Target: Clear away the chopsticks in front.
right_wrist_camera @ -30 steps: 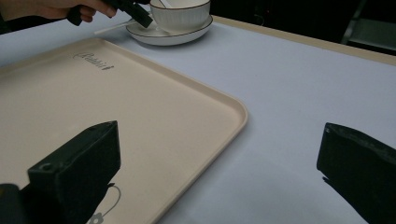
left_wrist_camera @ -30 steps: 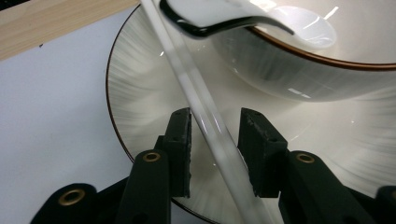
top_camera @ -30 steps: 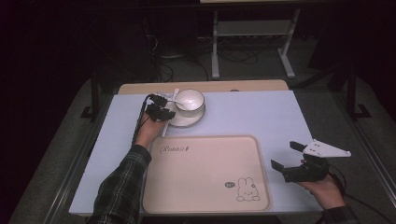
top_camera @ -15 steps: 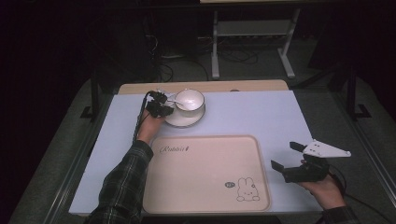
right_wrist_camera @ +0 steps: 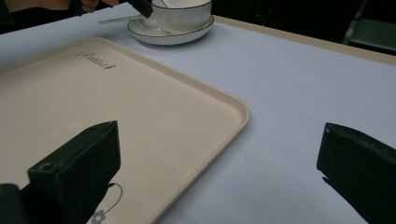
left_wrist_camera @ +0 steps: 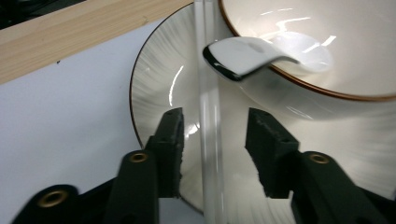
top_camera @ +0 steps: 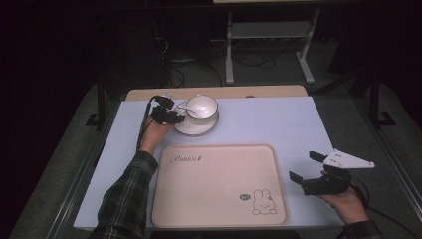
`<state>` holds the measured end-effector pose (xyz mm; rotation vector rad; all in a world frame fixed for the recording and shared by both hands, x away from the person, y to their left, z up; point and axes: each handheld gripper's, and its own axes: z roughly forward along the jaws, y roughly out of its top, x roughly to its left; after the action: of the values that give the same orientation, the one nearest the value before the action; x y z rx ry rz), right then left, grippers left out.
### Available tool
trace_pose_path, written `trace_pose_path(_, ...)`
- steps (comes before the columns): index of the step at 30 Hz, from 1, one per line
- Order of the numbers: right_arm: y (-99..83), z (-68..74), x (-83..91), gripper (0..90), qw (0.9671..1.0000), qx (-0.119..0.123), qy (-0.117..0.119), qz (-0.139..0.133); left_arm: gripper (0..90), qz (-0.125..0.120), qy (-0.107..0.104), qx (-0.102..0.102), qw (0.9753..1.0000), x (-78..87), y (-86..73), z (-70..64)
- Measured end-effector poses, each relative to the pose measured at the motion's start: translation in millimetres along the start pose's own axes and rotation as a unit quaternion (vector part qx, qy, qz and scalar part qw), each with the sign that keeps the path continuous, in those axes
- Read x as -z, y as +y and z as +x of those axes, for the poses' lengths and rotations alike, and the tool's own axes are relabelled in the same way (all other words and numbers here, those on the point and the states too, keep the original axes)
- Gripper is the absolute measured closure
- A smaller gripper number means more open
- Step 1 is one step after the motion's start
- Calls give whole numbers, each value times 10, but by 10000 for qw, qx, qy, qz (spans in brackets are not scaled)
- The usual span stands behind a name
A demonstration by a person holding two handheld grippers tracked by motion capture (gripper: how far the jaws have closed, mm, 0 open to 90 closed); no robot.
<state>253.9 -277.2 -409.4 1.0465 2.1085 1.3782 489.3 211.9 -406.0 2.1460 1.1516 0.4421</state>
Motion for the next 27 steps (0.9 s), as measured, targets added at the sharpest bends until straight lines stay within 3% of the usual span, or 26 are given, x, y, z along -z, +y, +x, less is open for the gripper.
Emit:
trace_pose_path(7, 1, 12, -7, 0, 10000, 37, 3, 14, 509, -155, -263, 57, 9995, 253, -175, 79)
trace_pose_path(11, 5, 17, -21, 0, 10000, 55, 10, 38, 651, -277, -362, 107, 9989, 374, -293, 165)
trace_pose_path(17, 7, 19, -31, 0, 10000, 46, 18, 55, 786, -279, -539, 239, 9979, 384, -337, 205)
trace_pose_path(27, 3, 13, -26, 0, 10000, 30, 14, 52, 860, -116, -689, 289, 9971, 280, -370, 203)
